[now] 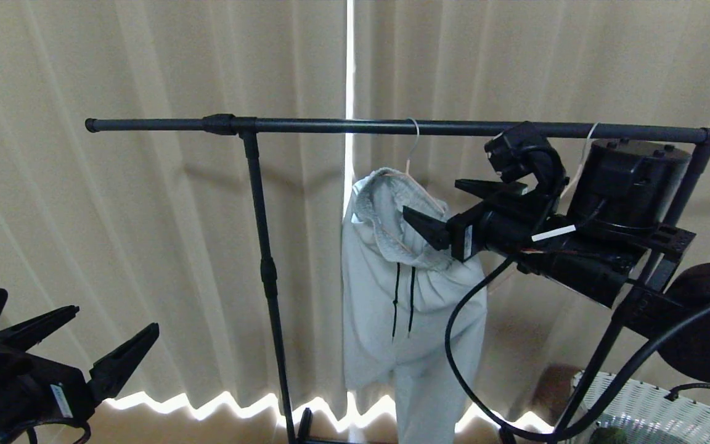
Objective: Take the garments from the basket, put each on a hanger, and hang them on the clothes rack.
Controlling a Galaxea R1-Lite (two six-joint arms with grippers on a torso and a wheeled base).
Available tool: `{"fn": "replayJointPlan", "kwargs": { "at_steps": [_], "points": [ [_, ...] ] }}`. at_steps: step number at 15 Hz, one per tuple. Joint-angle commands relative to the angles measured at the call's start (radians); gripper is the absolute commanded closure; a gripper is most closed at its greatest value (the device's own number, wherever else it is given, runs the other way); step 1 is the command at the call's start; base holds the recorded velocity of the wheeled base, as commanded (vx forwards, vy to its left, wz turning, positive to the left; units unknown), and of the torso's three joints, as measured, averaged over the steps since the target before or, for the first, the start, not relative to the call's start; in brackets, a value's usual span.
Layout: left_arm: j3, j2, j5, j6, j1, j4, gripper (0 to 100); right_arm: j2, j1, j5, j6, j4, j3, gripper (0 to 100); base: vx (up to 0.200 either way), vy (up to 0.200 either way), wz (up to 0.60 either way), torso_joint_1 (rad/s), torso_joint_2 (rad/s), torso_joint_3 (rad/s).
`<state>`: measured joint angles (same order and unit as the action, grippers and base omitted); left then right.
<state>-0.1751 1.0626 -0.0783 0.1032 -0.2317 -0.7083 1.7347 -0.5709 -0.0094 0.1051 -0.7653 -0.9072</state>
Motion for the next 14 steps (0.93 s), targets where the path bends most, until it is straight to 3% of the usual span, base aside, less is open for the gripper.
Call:
{"fn": "replayJointPlan", "kwargs": {
  "at_steps": [1,3,7,9,14],
  "points": [
    [-0.001,-0.006,0.0,0.0,0.0,0.0,0,-0.158,0.014,-0.001,0.001,0.004,0.122,0,0.0,0.0,0.0,0.0,0.0,0.0],
    [0.0,-0.016,-0.001,0.001,0.003,0.0,0,-0.302,0.059,-0.003,0.013,0.014,0.241,0,0.0,0.0,0.0,0.0,0.0,0.0],
    [0.037,-0.122,-0.003,0.004,0.006,0.003,0,-0.52,0.273,0.0,0.048,0.052,0.455,0,0.0,0.0,0.0,0.0,0.0,0.0],
    [0.054,-0.141,-0.003,0.007,0.006,0.006,0,-0.604,0.385,0.002,0.048,0.087,0.557,0,0.0,0.0,0.0,0.0,0.0,0.0],
    [0.106,-0.093,-0.008,0.007,0.04,0.046,0,-0.753,0.557,0.002,0.048,0.184,0.768,0,0.0,0.0,0.0,0.0,0.0,0.0]
  ]
}}
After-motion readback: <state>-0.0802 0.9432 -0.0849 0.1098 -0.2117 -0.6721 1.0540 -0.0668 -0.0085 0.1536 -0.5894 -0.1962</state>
